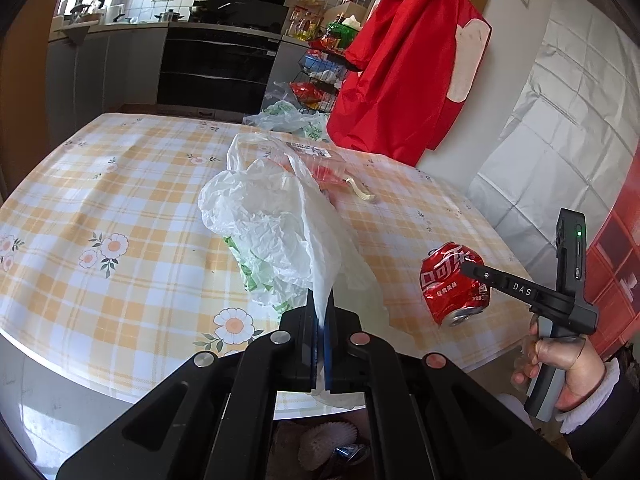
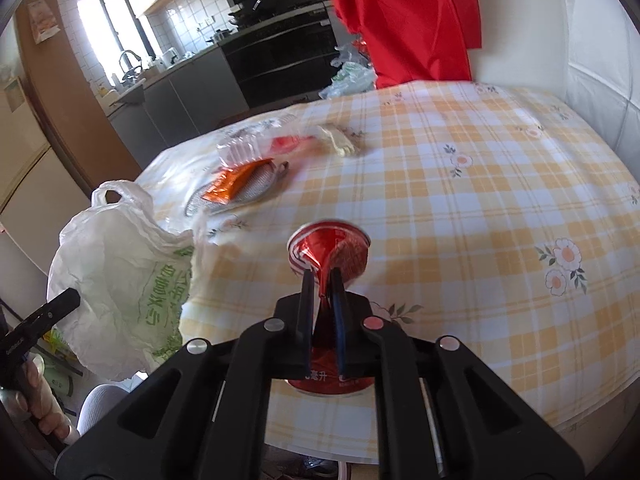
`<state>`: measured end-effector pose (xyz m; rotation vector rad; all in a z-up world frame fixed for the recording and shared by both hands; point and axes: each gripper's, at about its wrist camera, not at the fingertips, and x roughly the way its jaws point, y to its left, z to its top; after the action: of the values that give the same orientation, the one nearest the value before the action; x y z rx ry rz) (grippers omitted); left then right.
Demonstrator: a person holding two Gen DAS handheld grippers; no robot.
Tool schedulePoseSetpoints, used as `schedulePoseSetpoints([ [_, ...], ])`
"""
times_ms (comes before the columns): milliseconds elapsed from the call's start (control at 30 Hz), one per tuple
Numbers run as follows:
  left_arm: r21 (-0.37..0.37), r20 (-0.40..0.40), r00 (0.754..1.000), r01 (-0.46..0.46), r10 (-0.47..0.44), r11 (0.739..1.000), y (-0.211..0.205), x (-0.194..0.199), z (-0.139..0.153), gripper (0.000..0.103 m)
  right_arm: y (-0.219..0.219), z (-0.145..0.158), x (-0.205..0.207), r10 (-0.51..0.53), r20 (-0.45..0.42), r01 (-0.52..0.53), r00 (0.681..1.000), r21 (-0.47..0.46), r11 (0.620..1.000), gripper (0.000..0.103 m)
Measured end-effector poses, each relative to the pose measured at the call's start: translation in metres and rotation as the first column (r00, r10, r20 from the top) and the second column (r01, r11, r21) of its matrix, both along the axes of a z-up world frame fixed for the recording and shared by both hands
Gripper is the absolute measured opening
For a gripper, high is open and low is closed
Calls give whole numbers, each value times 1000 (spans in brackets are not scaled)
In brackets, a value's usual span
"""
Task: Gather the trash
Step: 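Lift the red can with the right gripper while the left holds the white bag, then open both grippers over the bin, dropping the white bag and red can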
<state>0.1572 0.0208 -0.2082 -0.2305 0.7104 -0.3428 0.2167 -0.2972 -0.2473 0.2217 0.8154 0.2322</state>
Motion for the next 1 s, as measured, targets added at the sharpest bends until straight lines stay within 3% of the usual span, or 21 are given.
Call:
schedulePoseSetpoints([
  [633, -27, 114, 991, 67, -64, 997, 1, -71, 75, 2, 10, 92, -76, 44, 209, -58, 977, 63, 996, 12],
  [867, -43, 117, 988, 111, -105, 993, 1, -108, 97, 2, 4, 116, -112, 36, 263, -57, 964, 73, 996, 12],
  [1000, -56, 69, 985, 163, -159, 985, -2, -122, 99, 2, 2, 126, -129, 31, 286, -55, 958, 76, 996, 12],
])
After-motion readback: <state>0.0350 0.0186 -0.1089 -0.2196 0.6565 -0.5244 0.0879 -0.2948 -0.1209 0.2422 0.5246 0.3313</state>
